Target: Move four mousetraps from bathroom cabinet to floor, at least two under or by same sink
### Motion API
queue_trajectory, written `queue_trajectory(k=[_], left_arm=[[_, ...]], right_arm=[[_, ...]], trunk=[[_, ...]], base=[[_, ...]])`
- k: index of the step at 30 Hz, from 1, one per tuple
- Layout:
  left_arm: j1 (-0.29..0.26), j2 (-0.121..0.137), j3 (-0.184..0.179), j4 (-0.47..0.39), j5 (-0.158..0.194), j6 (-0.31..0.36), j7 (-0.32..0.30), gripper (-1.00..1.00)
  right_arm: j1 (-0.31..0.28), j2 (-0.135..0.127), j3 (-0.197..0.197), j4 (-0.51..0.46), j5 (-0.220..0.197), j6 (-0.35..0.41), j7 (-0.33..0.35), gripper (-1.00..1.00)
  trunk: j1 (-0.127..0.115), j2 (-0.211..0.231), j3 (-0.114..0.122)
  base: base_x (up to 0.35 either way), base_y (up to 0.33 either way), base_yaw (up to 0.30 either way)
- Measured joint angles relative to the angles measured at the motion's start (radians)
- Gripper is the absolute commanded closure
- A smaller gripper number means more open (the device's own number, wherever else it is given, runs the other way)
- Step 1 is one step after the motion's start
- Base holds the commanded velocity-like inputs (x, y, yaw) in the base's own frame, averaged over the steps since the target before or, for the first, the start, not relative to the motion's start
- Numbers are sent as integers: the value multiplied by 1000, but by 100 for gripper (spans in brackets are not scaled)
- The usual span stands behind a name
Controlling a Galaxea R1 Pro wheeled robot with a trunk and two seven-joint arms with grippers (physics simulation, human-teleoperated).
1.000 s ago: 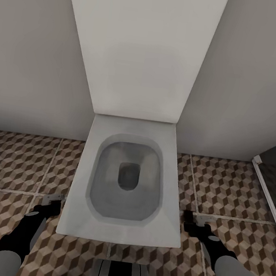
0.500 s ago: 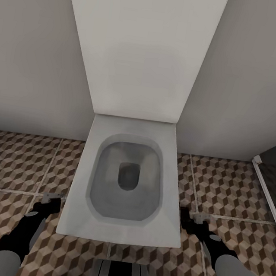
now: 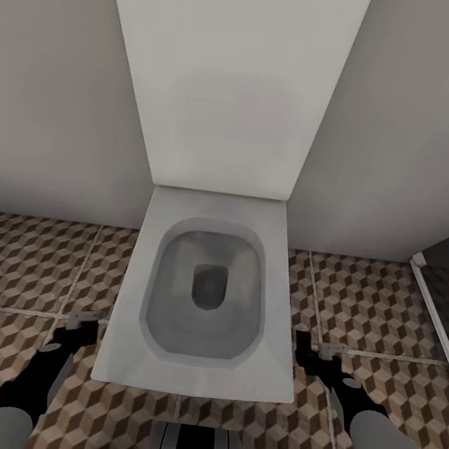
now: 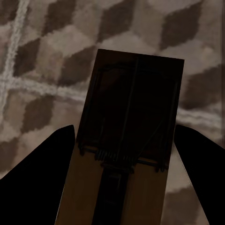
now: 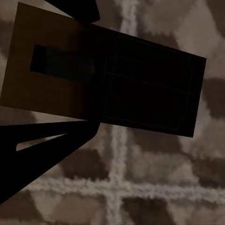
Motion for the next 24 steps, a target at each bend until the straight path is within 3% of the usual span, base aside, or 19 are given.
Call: queue_trajectory(k=[17,24], left_arm=[[0,-9,-2,2,3,-50,-4,100],[0,-6,-2,4,2,-48,-60,100]], right_arm=[[0,-2,0,-3,0,0,-37,100],[0,-2,0,-3,-1,0,-37,100]], trunk=[[0,0,0],[3,-2,-27]], base=[[0,0,0],[0,0,0]])
